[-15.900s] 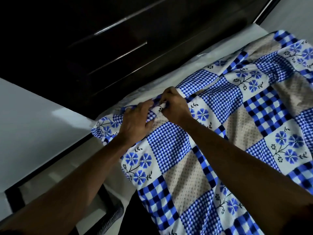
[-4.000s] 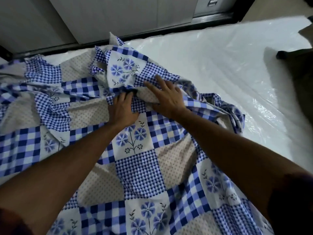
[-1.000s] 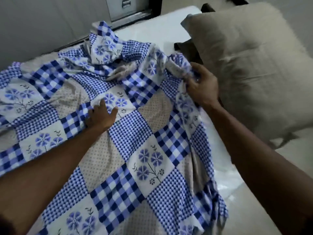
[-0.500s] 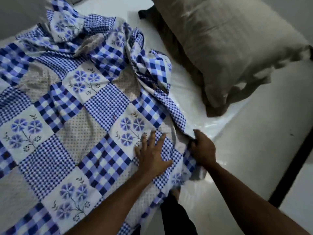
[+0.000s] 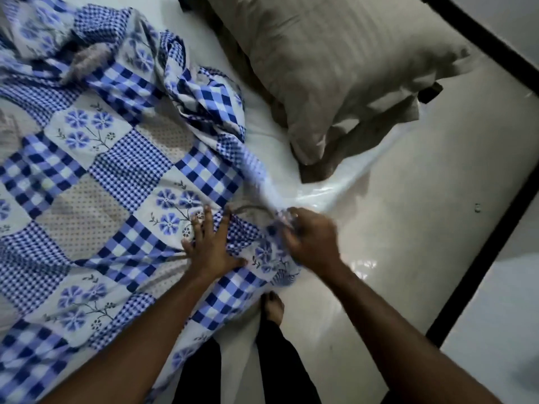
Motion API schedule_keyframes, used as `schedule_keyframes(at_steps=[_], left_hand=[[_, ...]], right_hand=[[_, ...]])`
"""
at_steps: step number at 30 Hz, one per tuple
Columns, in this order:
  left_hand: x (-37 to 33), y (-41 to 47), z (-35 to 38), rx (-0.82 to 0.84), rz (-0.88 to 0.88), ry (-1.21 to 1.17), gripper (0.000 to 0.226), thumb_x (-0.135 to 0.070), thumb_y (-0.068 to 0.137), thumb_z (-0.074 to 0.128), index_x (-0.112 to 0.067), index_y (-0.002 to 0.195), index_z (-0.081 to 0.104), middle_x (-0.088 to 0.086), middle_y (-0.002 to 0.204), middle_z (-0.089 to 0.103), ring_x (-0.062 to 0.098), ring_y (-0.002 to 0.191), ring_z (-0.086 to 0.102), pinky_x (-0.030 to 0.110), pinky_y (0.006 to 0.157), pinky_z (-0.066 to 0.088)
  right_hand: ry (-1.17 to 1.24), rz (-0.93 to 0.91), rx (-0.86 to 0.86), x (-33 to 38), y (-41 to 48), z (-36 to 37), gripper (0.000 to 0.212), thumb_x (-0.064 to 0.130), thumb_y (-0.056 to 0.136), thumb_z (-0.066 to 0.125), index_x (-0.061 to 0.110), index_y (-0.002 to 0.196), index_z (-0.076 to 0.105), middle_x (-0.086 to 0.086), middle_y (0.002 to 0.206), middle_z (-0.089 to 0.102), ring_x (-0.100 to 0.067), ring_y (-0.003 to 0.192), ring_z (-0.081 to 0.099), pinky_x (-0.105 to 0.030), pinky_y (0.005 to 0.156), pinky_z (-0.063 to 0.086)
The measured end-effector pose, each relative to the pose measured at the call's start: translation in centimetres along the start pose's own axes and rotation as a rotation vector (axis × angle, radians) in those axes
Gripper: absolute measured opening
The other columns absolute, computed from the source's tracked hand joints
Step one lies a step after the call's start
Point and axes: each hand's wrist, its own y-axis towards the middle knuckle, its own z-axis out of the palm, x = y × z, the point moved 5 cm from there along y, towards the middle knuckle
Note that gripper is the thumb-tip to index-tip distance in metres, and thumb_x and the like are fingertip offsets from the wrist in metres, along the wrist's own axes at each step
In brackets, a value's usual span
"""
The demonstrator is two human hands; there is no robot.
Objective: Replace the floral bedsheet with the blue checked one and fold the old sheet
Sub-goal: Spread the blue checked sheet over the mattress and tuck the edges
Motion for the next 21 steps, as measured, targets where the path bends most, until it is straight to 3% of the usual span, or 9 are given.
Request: schedule_keyframes(at_steps=[2, 4, 6, 9, 12, 14, 16, 17, 21], left_hand=[[0.4, -0.6, -0.8, -0.142, 0.053, -0.059, 0.095, -0.064, 0.073, 0.072, -0.025, 0.151, 0.035, 0.013, 0.157, 0.028, 0.038, 0.144, 0.027, 0.061, 0.103, 0.037], [1.7, -1.4, -2.1, -0.336, 0.086, -0.107, 0.042, -0.048, 0.077, 0.06, -0.022, 0.11, 0.066, 0.007, 0.11, 0.065, 0.036, 0.103, 0.062, 0.047, 0.077, 0.053], [3.1, -1.9, -3.3, -0.406, 0.029, -0.184, 0.031, -0.034, 0.075, 0.057, -0.023, 0.1, 0.071, 0.002, 0.096, 0.07, 0.032, 0.089, 0.065, 0.042, 0.07, 0.056], [3.6, -2.0, -4.5, -0.462, -0.021, -0.348, 0.031, -0.017, 0.092, 0.059, -0.011, 0.122, 0.067, 0.009, 0.115, 0.07, 0.032, 0.101, 0.065, 0.043, 0.086, 0.055], [1.2, -1.1, -5.4, -0.357, -0.029, -0.488, 0.033, -0.033, 0.098, 0.06, -0.015, 0.125, 0.062, -0.001, 0.103, 0.066, 0.02, 0.094, 0.061, 0.032, 0.081, 0.047], [-0.3, 0.1, -5.4, -0.269, -0.076, -0.597, 0.037, -0.044, 0.094, 0.063, -0.018, 0.121, 0.06, -0.003, 0.097, 0.063, 0.019, 0.087, 0.06, 0.032, 0.078, 0.047], [-1.1, 1.1, -5.6, -0.28, -0.144, -0.674, 0.033, -0.043, 0.092, 0.065, -0.015, 0.109, 0.06, 0.0, 0.091, 0.062, 0.022, 0.082, 0.059, 0.033, 0.073, 0.047], [-1.5, 1.3, -5.8, -0.297, -0.172, -0.71, 0.026, -0.036, 0.094, 0.064, -0.012, 0.101, 0.058, 0.001, 0.084, 0.059, 0.023, 0.076, 0.057, 0.032, 0.069, 0.045], [-1.8, 1.0, -8.2, -0.46, -0.294, -1.04, 0.03, -0.01, 0.093, 0.051, -0.013, 0.068, 0.035, 0.001, 0.062, 0.03, 0.019, 0.053, 0.028, 0.033, 0.055, 0.02]], right_hand=[[0.04, -0.19, 0.526, 1.7, -4.6, 3.9, 0.023, 0.032, 0.081, 0.07, 0.025, 0.102, 0.074, 0.002, 0.088, 0.069, -0.021, 0.084, 0.065, -0.027, 0.069, 0.043], [0.098, -0.12, 0.791, 1.0, -7.6, 5.9, 0.038, 0.041, 0.082, 0.067, 0.029, 0.118, 0.073, 0.004, 0.102, 0.072, -0.016, 0.098, 0.065, -0.024, 0.08, 0.046], [0.14, 0.017, 0.685, -0.7, -7.2, 6.2, 0.043, 0.05, 0.083, 0.062, 0.028, 0.12, 0.072, 0.005, 0.107, 0.073, -0.014, 0.098, 0.065, -0.021, 0.083, 0.046], [0.071, 0.187, 0.401, -3.1, -4.3, 5.9, 0.036, 0.047, 0.089, 0.063, 0.03, 0.12, 0.067, 0.006, 0.102, 0.068, -0.01, 0.083, 0.062, -0.033, 0.08, 0.054], [0.093, 0.354, 0.461, -3.5, -2.5, 7.2, 0.064, 0.056, 0.083, 0.071, 0.033, 0.138, 0.049, 0.006, 0.119, 0.056, -0.009, 0.098, 0.055, -0.031, 0.083, 0.048], [0.073, 0.38, 0.469, -3.2, -2.1, 8.5, 0.044, 0.052, 0.086, 0.067, 0.028, 0.122, 0.057, 0.003, 0.111, 0.059, -0.015, 0.099, 0.058, -0.032, 0.079, 0.045], [0.131, 0.417, 0.402, -2.8, -1.9, 8.8, 0.014, 0.04, 0.091, 0.064, 0.029, 0.084, 0.058, 0.004, 0.088, 0.06, -0.016, 0.083, 0.056, -0.031, 0.071, 0.038], [0.216, 0.455, 0.352, -2.9, -1.9, 8.7, 0.021, 0.035, 0.09, 0.065, 0.03, 0.074, 0.052, 0.004, 0.082, 0.057, -0.015, 0.078, 0.053, -0.031, 0.069, 0.036], [0.528, 0.507, 0.028, -1.5, -1.0, 4.9, 0.021, 0.035, 0.082, 0.058, 0.016, 0.075, 0.054, -0.001, 0.077, 0.057, -0.016, 0.074, 0.056, -0.032, 0.066, 0.044]])
